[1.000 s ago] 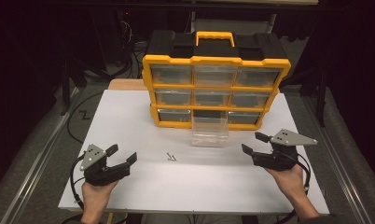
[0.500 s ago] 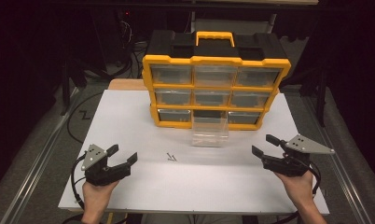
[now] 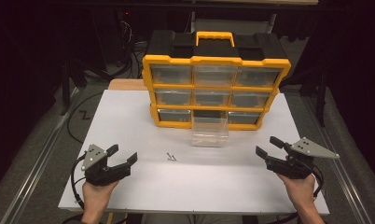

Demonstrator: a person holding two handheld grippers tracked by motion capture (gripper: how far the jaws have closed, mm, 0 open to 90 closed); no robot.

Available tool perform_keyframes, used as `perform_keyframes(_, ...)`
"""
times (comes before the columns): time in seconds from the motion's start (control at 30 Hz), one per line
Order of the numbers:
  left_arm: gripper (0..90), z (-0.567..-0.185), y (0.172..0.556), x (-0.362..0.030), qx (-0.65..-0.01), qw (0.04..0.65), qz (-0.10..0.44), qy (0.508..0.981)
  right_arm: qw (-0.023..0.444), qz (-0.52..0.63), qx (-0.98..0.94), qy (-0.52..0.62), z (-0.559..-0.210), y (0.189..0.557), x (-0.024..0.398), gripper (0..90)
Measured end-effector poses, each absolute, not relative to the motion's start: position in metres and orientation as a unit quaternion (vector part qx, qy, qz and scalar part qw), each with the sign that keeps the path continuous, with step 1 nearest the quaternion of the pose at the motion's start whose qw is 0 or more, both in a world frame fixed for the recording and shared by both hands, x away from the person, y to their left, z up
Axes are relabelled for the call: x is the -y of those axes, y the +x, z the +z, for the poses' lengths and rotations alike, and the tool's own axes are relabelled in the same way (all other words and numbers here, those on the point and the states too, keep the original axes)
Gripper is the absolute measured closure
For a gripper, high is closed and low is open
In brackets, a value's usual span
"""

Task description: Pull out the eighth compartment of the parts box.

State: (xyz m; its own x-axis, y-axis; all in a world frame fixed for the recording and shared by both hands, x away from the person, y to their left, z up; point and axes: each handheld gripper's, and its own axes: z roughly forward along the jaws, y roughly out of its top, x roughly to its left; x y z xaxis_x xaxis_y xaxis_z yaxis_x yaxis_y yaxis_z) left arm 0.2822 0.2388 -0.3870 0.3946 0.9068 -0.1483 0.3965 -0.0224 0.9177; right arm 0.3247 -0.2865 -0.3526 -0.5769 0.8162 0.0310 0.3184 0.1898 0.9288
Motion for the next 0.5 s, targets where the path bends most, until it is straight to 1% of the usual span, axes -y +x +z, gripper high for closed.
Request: perform_keyframes(0.5,21.4,-0.3870,0.2821,-0.2383,-0.487,0.502,0.254,0.668,0.247,0.502,-0.728,0.397,-0.3614,0.3253,0.2938,34.0)
